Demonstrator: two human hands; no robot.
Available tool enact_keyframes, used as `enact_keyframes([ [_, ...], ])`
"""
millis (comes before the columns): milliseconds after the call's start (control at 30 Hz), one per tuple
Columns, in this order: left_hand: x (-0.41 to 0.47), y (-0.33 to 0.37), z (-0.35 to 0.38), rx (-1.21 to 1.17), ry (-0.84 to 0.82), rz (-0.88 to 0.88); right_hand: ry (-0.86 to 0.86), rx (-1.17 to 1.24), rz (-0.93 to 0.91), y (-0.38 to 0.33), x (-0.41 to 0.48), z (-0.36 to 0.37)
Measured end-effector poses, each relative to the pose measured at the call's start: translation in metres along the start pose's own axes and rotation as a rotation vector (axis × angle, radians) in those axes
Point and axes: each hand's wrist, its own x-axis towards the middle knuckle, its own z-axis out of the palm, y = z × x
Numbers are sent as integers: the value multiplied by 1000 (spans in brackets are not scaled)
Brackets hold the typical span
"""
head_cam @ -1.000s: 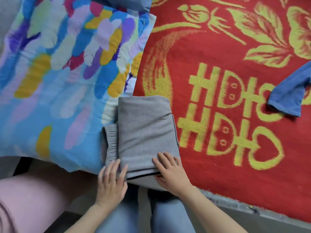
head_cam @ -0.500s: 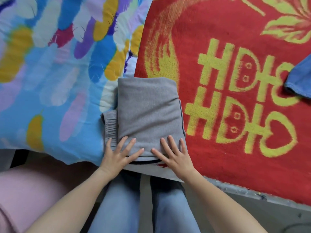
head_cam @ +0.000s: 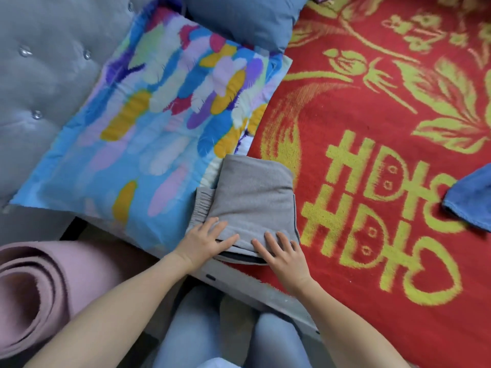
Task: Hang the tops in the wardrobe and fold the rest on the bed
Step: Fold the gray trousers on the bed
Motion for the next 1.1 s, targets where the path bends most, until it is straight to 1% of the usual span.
enact_keyframes([
  [67,-3,13,-18,48,19,-54,-27,48,-72,9,6,-20],
  [133,-16,34,-38,92,34,-153,-63,87,-216,18,18,-46],
  [300,-56,103,-93,143,12,-535,-137,73,-619,20,46,-115],
  [433,-97,143,-137,151,-27,-777,-72,66,-861,-16,62,-150],
  [500,-121,164,-157,154,-23,-896,-29,77,-959,-42,67,-163],
  [600,-158,207,-183,163,33,-1054,26,79,-1116,-90,66,-178],
  [700,-201,259,-202,122,72,-1223,56,86,-1333,-146,54,-189],
  [767,-228,293,-207,81,45,-1333,53,87,-1460,-182,40,-197],
  [900,-308,375,-215,-24,-45,-1535,66,97,-1700,-275,-21,-210],
  [1000,-372,439,-225,-42,-49,-1633,53,76,-1782,-343,-80,-222],
  [1100,-427,490,-241,-18,-32,-1707,52,120,-1789,-403,-134,-232],
])
